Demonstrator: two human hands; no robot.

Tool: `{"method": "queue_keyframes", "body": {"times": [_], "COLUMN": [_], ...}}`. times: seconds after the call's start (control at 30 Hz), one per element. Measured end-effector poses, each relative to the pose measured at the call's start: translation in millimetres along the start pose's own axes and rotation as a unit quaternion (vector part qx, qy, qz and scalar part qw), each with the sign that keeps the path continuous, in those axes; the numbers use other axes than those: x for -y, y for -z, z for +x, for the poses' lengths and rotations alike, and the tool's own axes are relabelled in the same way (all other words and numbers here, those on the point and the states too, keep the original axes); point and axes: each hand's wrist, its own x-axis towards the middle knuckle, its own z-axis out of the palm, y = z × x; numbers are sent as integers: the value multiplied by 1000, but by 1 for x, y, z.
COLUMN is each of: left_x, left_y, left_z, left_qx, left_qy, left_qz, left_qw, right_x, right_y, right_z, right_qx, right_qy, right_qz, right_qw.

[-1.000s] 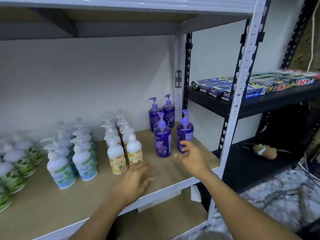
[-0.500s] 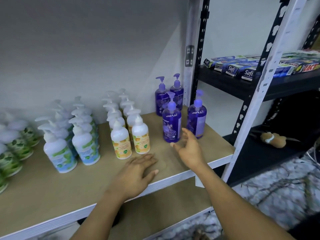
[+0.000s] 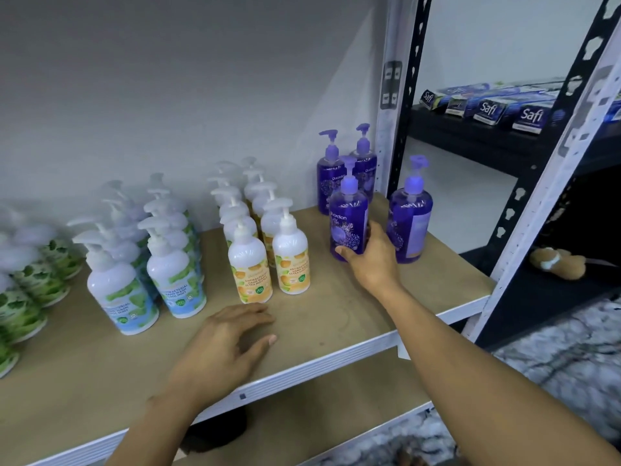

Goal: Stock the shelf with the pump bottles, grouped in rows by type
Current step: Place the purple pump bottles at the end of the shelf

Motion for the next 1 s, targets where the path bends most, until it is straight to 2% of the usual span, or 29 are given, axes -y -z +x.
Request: {"method": "queue_keyframes", "body": {"times": [0.3, 0.7, 1.0], "left_x": [17, 13, 6], "left_y": [6, 4, 9], "left_z": [-12, -13, -16], "left_qx": [-37, -25, 2], "left_qy": [41, 81, 83], "left_qz": [2, 32, 57], "left_qw": [998, 996, 995], "right_x": [-4, -3, -7], "right_y": [-21, -40, -36], "right_z": [36, 64, 60], "right_qx": [13, 12, -9], "right_qy": [10, -53, -21], "right_qz": [-13, -21, 15], "right_qw": [1000, 998, 1000]}}
